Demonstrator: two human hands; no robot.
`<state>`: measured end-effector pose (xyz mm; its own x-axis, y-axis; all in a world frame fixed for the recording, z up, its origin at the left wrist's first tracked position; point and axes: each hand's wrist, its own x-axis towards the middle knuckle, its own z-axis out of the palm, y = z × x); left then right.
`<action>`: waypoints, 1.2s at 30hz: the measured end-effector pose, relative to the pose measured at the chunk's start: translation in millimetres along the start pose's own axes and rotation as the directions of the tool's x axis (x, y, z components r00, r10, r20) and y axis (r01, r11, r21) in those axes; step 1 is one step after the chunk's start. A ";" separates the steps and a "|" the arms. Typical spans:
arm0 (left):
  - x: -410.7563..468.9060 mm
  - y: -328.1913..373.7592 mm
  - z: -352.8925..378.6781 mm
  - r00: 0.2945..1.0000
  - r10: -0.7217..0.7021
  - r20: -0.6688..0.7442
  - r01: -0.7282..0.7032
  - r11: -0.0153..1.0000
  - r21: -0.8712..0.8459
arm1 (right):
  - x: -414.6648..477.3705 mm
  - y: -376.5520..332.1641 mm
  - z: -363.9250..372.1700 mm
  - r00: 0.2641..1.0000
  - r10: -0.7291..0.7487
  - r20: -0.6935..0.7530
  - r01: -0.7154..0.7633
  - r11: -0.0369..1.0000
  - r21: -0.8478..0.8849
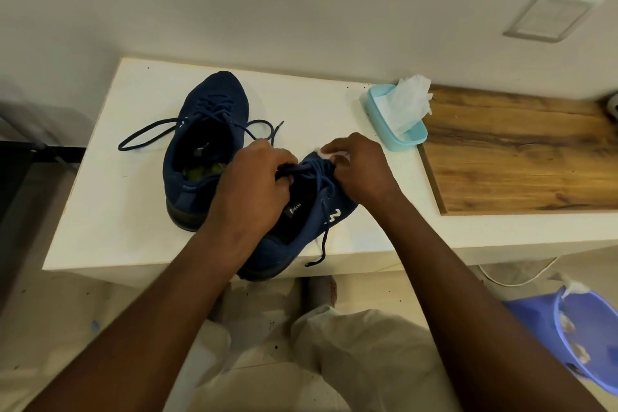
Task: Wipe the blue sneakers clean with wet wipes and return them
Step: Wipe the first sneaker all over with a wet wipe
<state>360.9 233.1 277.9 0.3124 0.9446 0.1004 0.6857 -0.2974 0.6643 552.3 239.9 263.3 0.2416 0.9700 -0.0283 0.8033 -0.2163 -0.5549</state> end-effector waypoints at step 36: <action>-37.2 23.3 48.4 0.970 0.243 0.020 -0.243 0.968 0.055 | 0.3 0.8 -42.8 0.944 -0.140 -0.297 0.094 0.982 -0.163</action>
<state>397.0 184.3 253.8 0.4827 0.8412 0.2436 0.6240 -0.5255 0.5784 576.3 235.3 298.4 0.2775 0.9133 0.2981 0.9003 -0.1389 -0.4125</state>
